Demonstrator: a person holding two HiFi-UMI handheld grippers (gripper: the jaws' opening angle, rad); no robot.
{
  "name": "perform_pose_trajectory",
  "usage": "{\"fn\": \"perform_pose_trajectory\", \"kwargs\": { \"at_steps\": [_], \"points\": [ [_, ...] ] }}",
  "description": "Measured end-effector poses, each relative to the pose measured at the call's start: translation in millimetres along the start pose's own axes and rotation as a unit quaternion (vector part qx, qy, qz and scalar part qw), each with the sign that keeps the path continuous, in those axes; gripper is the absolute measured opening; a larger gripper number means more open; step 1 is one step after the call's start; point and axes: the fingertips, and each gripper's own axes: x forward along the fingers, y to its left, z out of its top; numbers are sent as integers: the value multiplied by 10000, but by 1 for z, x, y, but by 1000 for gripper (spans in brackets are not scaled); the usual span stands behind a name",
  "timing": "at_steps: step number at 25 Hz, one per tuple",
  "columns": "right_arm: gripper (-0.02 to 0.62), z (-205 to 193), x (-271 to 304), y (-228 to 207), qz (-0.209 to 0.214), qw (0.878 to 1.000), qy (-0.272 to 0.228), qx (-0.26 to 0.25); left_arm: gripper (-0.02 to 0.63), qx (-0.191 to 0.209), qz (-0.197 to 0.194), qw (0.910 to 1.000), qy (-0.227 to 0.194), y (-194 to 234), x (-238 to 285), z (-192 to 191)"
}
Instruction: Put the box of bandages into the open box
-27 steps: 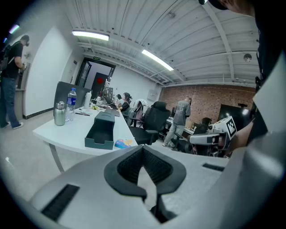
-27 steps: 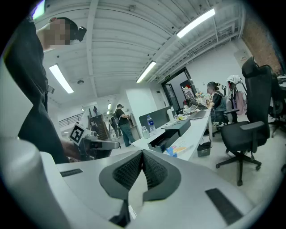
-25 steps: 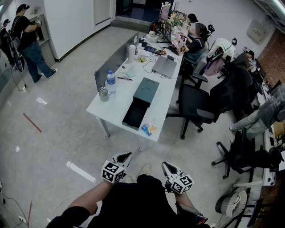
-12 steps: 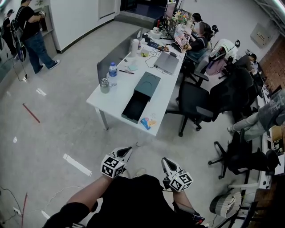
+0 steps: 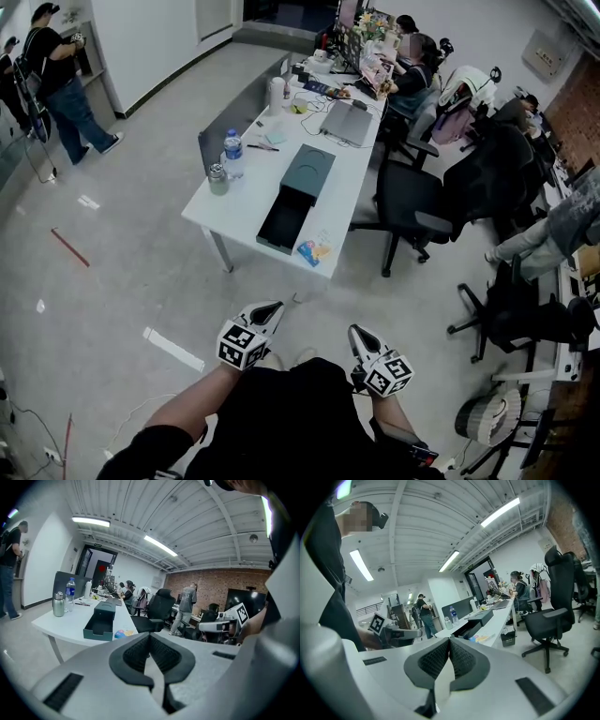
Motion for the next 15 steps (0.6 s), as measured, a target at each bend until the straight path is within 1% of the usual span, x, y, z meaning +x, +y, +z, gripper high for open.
{"fn": "perform_pose_trajectory", "kwargs": {
  "at_steps": [5, 12, 15],
  "points": [
    [26, 4, 6, 5, 23, 9999, -7, -118, 9, 30, -76, 9999, 93, -2, -2, -9],
    [26, 5, 6, -2, -13, 9999, 43, -126, 8, 63, -63, 9999, 87, -2, 0, -5],
    [26, 5, 13, -5, -15, 9999, 51, -149, 9, 72, -47, 9998, 156, 2, 2, -4]
  ]
}}
